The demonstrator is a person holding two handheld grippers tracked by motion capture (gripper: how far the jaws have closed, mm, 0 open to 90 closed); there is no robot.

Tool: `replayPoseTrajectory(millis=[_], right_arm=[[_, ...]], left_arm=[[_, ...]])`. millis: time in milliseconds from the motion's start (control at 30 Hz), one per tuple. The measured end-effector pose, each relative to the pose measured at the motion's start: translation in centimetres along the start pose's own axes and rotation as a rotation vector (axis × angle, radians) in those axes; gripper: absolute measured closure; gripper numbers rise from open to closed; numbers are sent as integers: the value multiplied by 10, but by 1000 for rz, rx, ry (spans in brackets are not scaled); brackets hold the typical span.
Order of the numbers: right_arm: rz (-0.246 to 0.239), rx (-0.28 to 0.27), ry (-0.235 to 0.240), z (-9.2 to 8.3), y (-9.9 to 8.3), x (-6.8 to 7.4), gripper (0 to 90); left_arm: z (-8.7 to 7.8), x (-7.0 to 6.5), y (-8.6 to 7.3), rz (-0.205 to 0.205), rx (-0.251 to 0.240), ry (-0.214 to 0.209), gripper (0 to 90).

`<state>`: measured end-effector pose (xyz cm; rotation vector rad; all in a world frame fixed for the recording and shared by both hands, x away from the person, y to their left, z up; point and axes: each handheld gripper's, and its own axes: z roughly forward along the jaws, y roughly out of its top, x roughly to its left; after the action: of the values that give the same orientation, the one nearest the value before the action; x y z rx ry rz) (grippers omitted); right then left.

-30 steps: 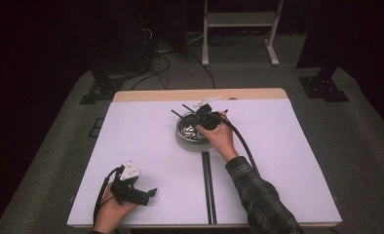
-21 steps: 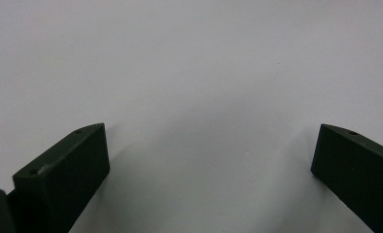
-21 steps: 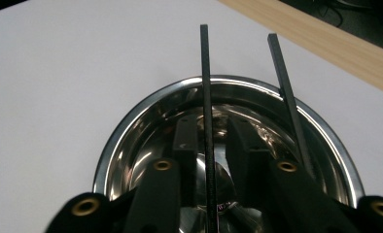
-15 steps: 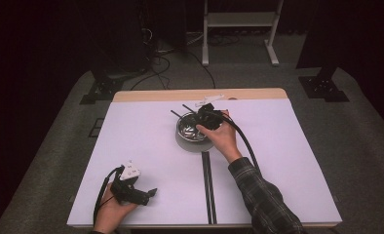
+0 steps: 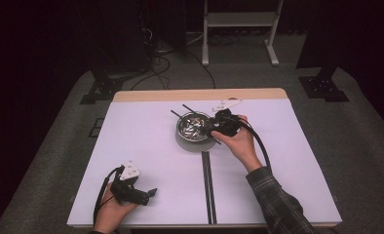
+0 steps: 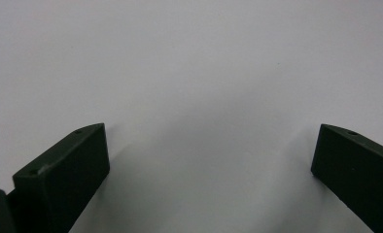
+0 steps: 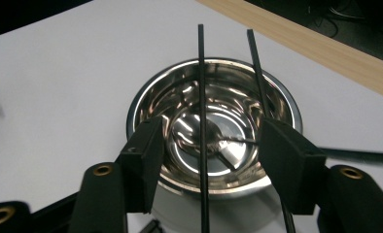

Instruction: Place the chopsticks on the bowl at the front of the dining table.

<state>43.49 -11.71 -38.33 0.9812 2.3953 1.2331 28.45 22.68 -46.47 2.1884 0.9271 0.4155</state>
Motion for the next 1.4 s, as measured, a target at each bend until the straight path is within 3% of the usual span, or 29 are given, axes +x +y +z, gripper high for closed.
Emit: replayPoseTrajectory(millis=[233,733,1067,1400], right_arm=[[15,-6,-12,-16,-12,-5,300],[36,-7,-14,-43,-48,-14,240],[55,8,2,-41,-65,-21,223],[57,28,24,-32,-71,-21,220]], left_arm=[[0,0,0,1,2,0,0],[0,0,0,1,1,0,0],[0,0,0,1,1,0,0],[0,0,0,0,1,0,0]])
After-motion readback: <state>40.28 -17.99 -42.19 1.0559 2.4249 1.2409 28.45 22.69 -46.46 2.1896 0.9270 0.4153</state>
